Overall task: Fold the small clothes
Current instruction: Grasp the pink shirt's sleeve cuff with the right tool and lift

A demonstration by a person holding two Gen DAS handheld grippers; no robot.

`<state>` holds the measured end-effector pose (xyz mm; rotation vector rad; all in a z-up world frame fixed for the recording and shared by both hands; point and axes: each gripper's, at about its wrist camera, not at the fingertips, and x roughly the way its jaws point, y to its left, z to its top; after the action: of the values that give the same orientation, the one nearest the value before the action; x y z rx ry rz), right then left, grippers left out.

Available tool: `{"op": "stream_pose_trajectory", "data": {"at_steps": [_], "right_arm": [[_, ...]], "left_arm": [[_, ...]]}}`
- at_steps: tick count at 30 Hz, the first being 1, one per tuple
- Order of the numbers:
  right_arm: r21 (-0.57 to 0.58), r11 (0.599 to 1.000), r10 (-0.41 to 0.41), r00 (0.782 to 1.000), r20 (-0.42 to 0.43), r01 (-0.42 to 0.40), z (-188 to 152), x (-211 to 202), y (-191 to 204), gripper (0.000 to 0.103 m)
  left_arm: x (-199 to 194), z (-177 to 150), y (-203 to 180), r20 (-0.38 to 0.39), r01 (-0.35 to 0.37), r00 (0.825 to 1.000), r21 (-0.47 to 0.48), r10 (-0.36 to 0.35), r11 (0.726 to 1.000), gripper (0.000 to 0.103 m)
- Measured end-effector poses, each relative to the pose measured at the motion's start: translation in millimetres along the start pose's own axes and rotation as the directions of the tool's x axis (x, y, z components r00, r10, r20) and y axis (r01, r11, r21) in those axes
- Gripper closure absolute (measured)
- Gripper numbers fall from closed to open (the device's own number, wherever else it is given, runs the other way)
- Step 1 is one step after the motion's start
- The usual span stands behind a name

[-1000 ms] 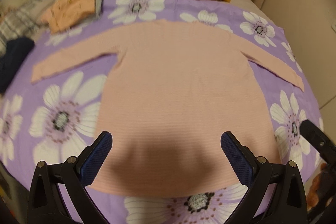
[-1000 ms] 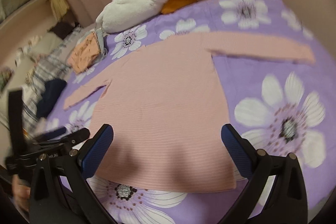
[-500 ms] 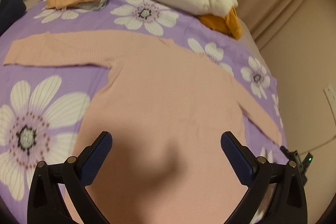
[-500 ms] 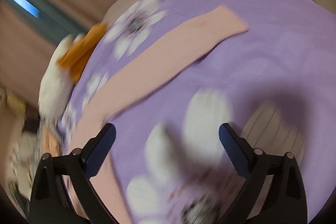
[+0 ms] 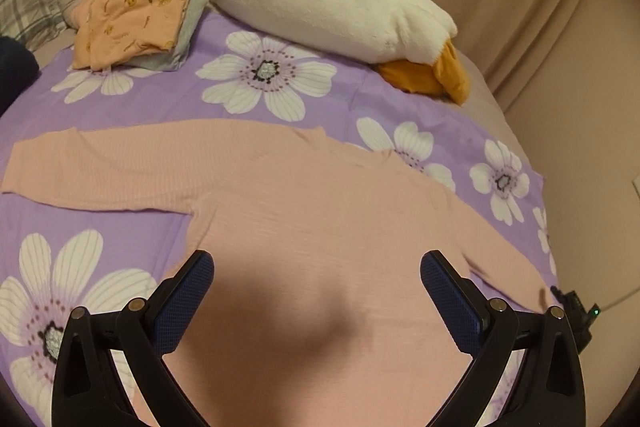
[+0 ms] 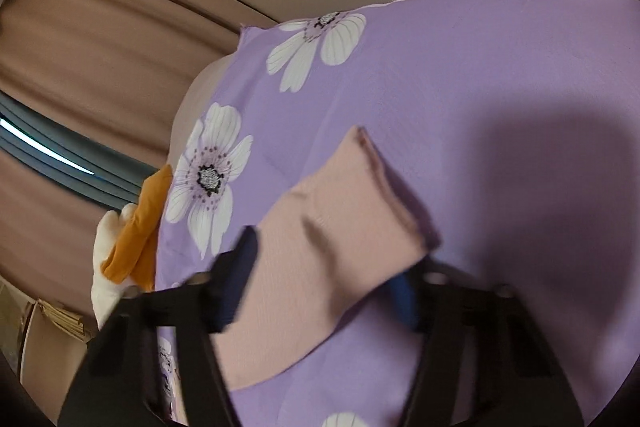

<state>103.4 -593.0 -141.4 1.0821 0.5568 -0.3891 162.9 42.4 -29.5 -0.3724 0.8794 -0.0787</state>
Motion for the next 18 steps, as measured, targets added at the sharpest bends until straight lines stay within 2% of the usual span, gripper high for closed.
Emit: {"op": "stream_pose_trajectory", "data": {"at_steps": [2, 4, 8, 13, 18], "right_arm": [[-0.027, 0.997, -0.066, 0.998, -0.005, 0.066, 2.1, -1.9, 1.0, 0.091], [-0.058, 0.995, -0.078, 0.997, -0.007, 0.078, 3.5, -5.8, 6.1, 0.094], [-0.225, 0.973, -0.053, 0.999, -0.005, 0.051, 2.2, -20.6, 59.3, 0.096], [-0.448, 0.894, -0.034, 0.998, -0.055, 0.005, -22.7, -32.3, 173.6, 0.096], [-0.604, 0.793, 0.019, 0.995, -0.103, -0.078, -75.3, -25.3, 290.6, 0.096]], "left_arm": [[3.9, 0.5, 3.7, -0.01, -0.009, 1.0, -0.011, 0.009, 1.0, 0.001], [8.1, 0.2, 8.1, -0.026, -0.023, 0.999, -0.02, 0.022, 1.0, 0.001], [7.9, -0.3, 19.9, -0.033, -0.046, 0.998, -0.029, 0.045, 0.998, 0.001], [3.3, -2.7, 43.4, -0.04, -0.038, 0.999, -0.087, 0.035, 0.996, 0.001], [-7.7, -4.8, 70.3, -0.042, -0.035, 0.999, -0.104, 0.031, 0.994, 0.001]]}}
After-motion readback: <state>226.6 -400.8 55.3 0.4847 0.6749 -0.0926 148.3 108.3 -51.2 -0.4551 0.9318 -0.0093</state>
